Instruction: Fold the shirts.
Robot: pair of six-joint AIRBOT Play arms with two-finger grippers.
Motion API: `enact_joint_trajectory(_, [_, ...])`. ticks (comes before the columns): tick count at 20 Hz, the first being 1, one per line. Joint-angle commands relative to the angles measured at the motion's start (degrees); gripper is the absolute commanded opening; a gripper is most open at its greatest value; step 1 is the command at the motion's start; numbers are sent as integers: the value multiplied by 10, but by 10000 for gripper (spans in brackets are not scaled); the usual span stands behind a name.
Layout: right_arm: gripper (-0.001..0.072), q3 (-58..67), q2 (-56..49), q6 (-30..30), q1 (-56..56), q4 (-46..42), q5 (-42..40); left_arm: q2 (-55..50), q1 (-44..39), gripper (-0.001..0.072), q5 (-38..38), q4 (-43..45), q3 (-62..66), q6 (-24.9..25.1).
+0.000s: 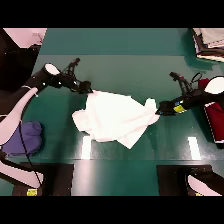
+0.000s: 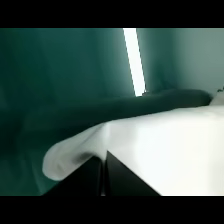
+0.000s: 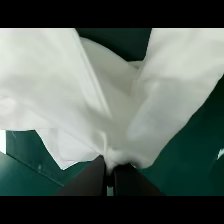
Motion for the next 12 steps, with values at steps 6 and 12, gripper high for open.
enact_joint_trajectory(6, [16,248,85,0,-80,-3,-62,272,68,26,-4,48,185,21])
enact_joint_trajectory(12, [16,410,106,-1,-80,-4,-58,430,68,26,-10,46,267,20])
